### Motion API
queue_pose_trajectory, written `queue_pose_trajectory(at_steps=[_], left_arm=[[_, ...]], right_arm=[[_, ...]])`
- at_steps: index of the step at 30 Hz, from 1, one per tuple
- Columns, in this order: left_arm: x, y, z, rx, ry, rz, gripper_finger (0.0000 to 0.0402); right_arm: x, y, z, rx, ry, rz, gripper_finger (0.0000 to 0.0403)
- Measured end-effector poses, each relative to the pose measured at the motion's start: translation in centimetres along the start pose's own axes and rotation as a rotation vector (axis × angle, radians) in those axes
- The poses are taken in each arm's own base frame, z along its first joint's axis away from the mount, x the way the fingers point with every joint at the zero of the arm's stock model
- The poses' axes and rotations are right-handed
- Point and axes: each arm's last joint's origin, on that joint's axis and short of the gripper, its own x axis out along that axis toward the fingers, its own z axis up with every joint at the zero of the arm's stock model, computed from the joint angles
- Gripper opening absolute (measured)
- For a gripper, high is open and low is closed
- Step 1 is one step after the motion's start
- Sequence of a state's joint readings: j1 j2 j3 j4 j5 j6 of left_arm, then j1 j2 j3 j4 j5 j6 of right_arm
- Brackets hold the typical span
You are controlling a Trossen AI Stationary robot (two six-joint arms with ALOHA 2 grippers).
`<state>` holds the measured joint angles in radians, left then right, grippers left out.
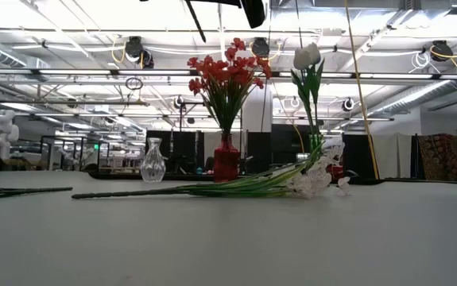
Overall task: Sort flowers into vase by color
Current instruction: Put the top white flowers into the transparent vase
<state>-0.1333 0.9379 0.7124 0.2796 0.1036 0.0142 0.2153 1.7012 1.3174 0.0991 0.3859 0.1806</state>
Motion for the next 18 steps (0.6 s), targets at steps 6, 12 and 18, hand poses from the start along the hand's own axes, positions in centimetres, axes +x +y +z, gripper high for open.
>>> queue_pose_trajectory(at_steps=[6,12,18], left_arm=[[-0.04,0.01,0.45,0.004,-0.045,0.004,0.0223],[-0.20,0.01,0.60,0.004,-0.052,0.008,0.0137],[-0.74,0.03,0.89,-0.002,-0.055,0.017,0.0025]], right_arm=[[0.00,-0.02,-0.10,-0.003,0.010,-0.002,0.0000],[0.00,-0.01,-0.12,-0.004,0.012,-0.002,0.0000],[-0.01,0.02,-0.08,-0.009,0.008,0.002,0.0001]])
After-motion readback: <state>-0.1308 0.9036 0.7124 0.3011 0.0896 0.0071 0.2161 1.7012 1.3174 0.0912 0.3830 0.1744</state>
